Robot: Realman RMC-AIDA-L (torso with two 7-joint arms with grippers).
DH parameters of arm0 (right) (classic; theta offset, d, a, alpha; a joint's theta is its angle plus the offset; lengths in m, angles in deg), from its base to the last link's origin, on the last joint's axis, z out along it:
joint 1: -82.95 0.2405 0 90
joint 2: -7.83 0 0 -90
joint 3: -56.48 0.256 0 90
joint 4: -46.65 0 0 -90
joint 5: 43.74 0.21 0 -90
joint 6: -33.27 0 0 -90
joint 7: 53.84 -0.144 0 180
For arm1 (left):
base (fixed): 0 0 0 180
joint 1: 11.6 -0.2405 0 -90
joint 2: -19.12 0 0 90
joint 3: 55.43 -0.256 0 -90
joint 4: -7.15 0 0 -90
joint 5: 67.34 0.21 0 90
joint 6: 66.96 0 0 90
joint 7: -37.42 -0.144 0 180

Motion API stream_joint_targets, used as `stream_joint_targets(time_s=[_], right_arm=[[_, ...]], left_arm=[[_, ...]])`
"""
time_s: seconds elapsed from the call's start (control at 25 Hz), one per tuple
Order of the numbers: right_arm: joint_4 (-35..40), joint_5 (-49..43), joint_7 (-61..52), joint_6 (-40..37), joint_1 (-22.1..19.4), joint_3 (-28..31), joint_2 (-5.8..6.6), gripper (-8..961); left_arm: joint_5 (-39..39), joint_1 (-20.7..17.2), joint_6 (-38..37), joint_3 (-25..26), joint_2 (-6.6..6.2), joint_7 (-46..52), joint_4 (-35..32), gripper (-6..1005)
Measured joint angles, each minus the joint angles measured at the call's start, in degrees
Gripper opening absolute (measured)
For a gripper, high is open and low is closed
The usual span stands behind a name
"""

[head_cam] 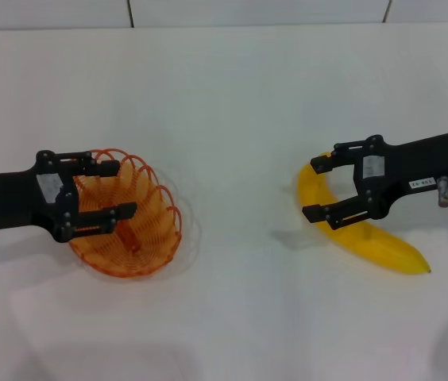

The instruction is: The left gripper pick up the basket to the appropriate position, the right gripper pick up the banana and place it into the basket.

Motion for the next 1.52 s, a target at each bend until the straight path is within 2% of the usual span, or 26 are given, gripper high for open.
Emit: stream_joint_targets(time_s=[0.4,0.6,0.68,0.8,0.92,1.0,1.2,1.52], right_arm=[[-0.4,0.0,0.0,0.0,0.3,0.0,0.09,879],[-0.5,0.0,-0.2,0.1,0.3,0.0,0.09,879],[-0.5,0.0,-0.3,0.1,0.4,0.0,0.09,879],[-0.5,0.0,-0.4,0.1,0.5,0.0,0.09,879],[-0.5,0.0,-0.4,0.1,0.5,0.0,0.09,880],[-0.5,0.0,-0.4,0.1,0.5,0.0,0.09,880],[-0.5,0.0,-0.5,0.1,0.6,0.0,0.09,880],[-1.8,0.0,-0.4,0.9,1.0,0.0,0.11,880]], left_arm=[[-1.1,0.2,0.0,0.5,0.13,2.4,0.0,664],[-3.1,1.4,1.2,4.4,-0.37,12.6,-1.5,664],[-1.0,2.8,1.9,7.2,-1.19,19.7,-3.1,664],[4.1,5.5,2.2,9.7,-3.33,27.9,-4.8,664],[9.8,8.6,2.2,10.0,-5.28,33.1,-5.0,664],[13.9,10.4,2.1,9.8,-5.81,35.3,-5.0,664],[23.6,14.3,2.5,10.1,-4.68,37.8,-5.0,663],[35.3,16.9,6.6,10.0,-0.92,39.1,-5.0,663]])
